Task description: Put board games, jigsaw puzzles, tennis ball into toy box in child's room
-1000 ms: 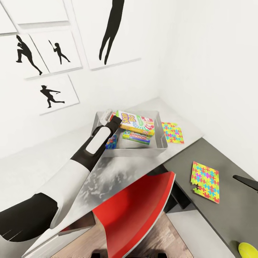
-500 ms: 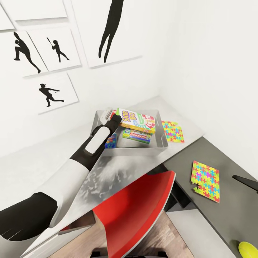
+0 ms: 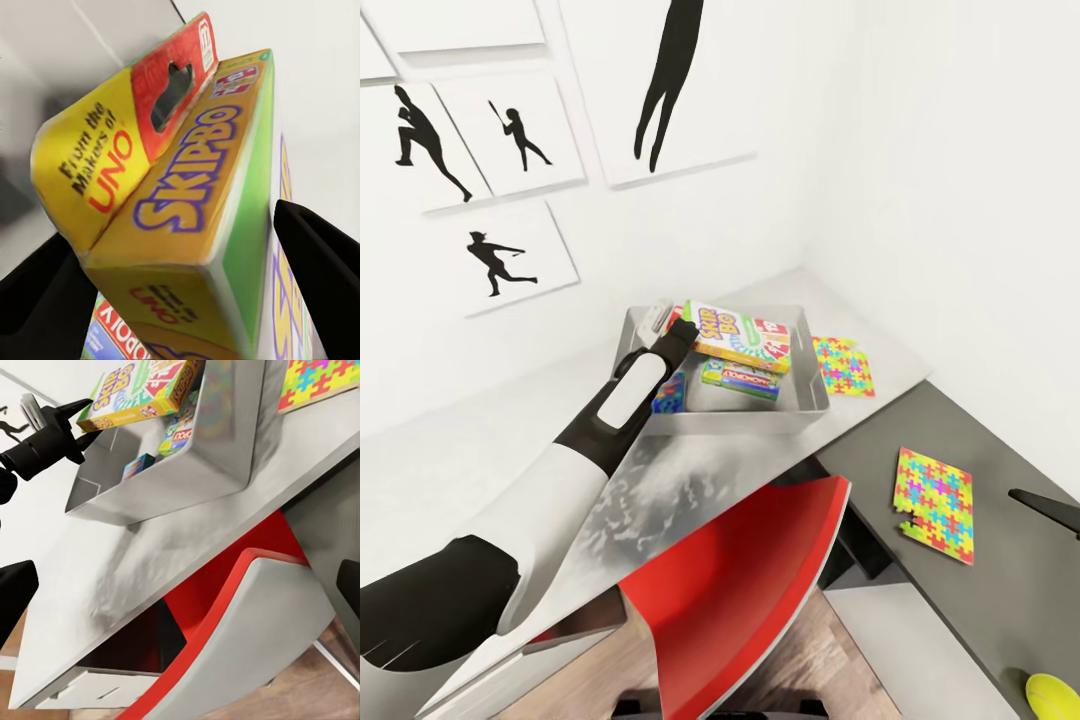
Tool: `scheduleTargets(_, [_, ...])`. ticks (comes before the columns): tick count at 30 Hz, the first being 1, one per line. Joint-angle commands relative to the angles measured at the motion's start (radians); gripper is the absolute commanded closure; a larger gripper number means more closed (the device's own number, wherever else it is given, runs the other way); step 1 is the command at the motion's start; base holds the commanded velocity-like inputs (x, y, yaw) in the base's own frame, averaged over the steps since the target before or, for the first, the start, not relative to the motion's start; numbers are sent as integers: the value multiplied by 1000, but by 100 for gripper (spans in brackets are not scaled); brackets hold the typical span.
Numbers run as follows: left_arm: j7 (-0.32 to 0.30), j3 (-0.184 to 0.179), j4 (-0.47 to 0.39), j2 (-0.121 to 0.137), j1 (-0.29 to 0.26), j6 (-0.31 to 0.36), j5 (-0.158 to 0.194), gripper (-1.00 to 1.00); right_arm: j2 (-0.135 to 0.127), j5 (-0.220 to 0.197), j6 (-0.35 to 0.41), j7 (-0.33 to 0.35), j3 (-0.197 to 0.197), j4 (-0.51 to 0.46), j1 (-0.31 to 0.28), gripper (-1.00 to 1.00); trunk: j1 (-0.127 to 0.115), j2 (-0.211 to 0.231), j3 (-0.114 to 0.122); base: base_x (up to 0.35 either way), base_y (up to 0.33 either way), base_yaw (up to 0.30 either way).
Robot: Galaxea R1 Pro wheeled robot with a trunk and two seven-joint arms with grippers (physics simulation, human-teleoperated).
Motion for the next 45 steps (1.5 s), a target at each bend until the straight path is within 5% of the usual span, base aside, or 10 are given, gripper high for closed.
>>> scheduleTargets(1, [6,0,-1,1,-1,2,-6,100,0,1,4,3,0,0,-1,-100,1,-2,-3,0,0,0])
scheduleTargets(22, [14,2,53,1,-41,-3,-66,100,1,1,4,5,-3,0,0,-100,1,-2,-32,0,0,0])
scheduleTargets(45, [5,2,56,1,-46,0,-74,100,1,1,1,5,-3,0,1,-100,1,-2,-47,0,0,0])
